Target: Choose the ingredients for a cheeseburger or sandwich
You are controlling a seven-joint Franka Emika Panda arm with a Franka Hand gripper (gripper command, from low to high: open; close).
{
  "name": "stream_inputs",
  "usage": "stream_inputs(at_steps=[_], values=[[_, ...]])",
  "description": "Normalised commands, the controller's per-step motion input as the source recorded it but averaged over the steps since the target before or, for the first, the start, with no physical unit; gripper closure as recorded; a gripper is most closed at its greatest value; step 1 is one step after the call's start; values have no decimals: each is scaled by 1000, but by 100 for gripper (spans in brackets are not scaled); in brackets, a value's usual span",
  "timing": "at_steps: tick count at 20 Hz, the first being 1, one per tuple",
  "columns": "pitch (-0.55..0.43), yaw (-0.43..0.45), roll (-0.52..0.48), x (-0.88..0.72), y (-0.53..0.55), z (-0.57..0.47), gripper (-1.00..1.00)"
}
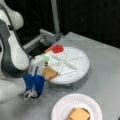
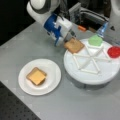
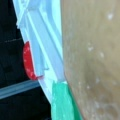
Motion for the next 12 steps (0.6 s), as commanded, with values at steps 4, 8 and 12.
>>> stream_inputs(at_steps=[4,8,12], values=[[-168,-192,-85,-111,178,59,100],[-180,-186,-88,-104,167,55,100],[-186,-182,-87,-102,157,53,100]])
